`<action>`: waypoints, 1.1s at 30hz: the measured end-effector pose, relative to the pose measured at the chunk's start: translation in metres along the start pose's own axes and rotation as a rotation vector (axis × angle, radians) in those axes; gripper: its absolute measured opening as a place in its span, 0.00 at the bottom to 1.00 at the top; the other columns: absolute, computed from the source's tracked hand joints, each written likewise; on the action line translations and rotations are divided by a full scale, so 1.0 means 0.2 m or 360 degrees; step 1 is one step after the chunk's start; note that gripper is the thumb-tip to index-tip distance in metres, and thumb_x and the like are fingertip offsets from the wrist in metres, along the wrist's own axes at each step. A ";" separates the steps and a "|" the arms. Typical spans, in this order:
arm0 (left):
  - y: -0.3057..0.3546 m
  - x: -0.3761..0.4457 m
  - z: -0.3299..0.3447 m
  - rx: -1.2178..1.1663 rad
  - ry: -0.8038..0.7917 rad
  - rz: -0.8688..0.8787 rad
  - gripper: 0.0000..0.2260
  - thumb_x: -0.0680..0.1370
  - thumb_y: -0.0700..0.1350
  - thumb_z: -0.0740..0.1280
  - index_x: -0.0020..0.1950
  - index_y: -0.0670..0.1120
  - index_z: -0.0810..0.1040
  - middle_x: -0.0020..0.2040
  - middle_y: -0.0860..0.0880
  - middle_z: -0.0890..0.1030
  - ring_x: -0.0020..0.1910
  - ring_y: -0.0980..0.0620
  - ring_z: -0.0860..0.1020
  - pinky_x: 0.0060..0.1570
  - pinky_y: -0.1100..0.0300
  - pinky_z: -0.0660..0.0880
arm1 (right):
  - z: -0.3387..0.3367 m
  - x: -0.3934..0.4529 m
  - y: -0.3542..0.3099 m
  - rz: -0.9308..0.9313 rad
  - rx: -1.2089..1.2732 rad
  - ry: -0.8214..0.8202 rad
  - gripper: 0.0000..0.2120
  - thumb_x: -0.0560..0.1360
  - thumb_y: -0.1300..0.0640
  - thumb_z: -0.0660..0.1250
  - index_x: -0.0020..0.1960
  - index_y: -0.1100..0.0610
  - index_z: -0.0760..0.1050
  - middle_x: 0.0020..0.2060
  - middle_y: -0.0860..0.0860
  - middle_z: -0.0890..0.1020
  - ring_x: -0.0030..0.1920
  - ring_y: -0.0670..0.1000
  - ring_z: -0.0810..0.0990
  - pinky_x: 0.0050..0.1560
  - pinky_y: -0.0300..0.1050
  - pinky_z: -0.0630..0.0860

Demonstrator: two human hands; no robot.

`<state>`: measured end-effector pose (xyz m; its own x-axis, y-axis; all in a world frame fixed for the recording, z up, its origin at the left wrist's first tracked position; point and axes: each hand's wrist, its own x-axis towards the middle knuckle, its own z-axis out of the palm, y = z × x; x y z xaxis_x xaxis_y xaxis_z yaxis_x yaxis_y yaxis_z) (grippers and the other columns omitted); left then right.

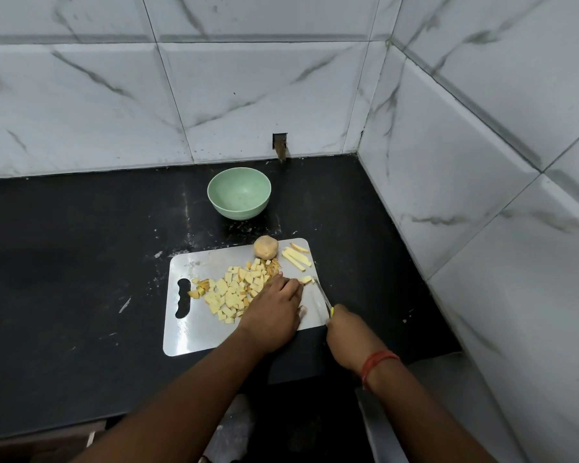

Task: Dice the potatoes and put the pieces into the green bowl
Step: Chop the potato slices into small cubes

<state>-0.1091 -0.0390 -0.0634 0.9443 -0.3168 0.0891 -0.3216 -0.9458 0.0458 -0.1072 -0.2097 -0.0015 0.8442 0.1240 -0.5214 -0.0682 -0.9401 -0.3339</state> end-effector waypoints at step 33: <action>-0.11 0.00 0.08 -0.0161 0.0057 0.0071 0.23 0.84 0.51 0.58 0.75 0.40 0.72 0.69 0.46 0.73 0.68 0.44 0.71 0.74 0.50 0.66 | 0.01 0.07 -0.14 0.0027 -0.0116 -0.0131 0.14 0.79 0.63 0.58 0.64 0.62 0.67 0.59 0.59 0.78 0.56 0.57 0.79 0.49 0.45 0.73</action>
<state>-0.1002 -0.0199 -0.0807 0.9264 -0.3538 0.1290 -0.3703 -0.9181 0.1413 -0.0945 -0.1810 -0.0015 0.7966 0.1306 -0.5902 -0.0408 -0.9626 -0.2680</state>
